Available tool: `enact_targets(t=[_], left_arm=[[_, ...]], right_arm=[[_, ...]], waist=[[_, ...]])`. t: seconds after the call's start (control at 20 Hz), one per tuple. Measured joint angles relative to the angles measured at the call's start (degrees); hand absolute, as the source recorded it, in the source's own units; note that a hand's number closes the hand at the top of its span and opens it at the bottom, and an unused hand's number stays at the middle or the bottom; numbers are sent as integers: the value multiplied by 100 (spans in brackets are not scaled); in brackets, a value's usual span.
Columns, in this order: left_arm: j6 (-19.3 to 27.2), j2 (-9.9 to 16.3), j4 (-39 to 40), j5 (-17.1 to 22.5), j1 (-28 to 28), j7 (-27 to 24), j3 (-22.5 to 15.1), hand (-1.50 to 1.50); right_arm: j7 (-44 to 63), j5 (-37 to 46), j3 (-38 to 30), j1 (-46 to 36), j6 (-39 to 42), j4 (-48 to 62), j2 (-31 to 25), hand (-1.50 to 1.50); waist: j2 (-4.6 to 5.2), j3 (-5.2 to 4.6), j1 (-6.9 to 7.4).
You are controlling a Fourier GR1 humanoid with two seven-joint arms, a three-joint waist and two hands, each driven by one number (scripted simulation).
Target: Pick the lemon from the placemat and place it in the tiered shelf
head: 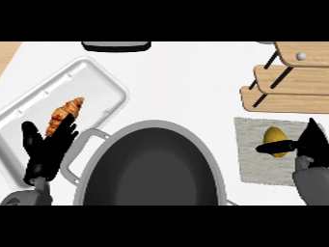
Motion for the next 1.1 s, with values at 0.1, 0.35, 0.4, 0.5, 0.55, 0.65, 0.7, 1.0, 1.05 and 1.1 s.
enact_targets(t=[0.1, 0.35, 0.4, 0.5, 0.55, 0.65, 0.7, 1.0, 1.05, 1.1], left_arm=[[-7, 10, -116, 13, 25, 128, -8, 0], [-62, -12, -77, -17, 81, -3, 18, 0], [-75, -11, -36, -16, 50, 3, 39, 0], [-196, 63, 3, 55, 44, -3, 132, 0], [-216, 62, 39, 50, 37, -54, 148, 0], [-204, 35, 89, 12, -2, -113, 159, 0], [-170, 8, 99, -10, -25, -96, 147, 0], [-125, -37, 51, -25, 5, -22, 121, 0], [-140, 2, 44, -8, 16, -3, 154, 0], [-139, 28, 43, 7, 36, 12, 190, 0]], right_arm=[[-107, -121, 88, -29, 247, 90, 49, 150], [-543, -184, 199, -277, 689, 463, 50, 150], [-659, -166, 181, -283, 635, 523, 92, 150], [-793, -109, 173, -259, 534, 491, 172, 150], [-824, -34, 199, -326, 461, 546, 246, 150], [-949, 15, 179, -397, 404, 557, 292, 150], [-1123, -5, 250, -353, 461, 472, 298, 150], [-2804, -257, 1359, -46, 1636, -253, 173, 150], [-3092, -326, 1496, 31, 1826, -471, 79, 150], [-3359, -409, 1589, 155, 1964, -745, -28, 150]], waist=[[5, -6, 13], [-8, -38, 10], [-15, -43, 2], [-17, -47, -11], [-17, -45, -13], [-6, -20, -13], [-3, -12, -20], [-18, 12, -20], [-23, 12, -45], [-28, 12, -82]])
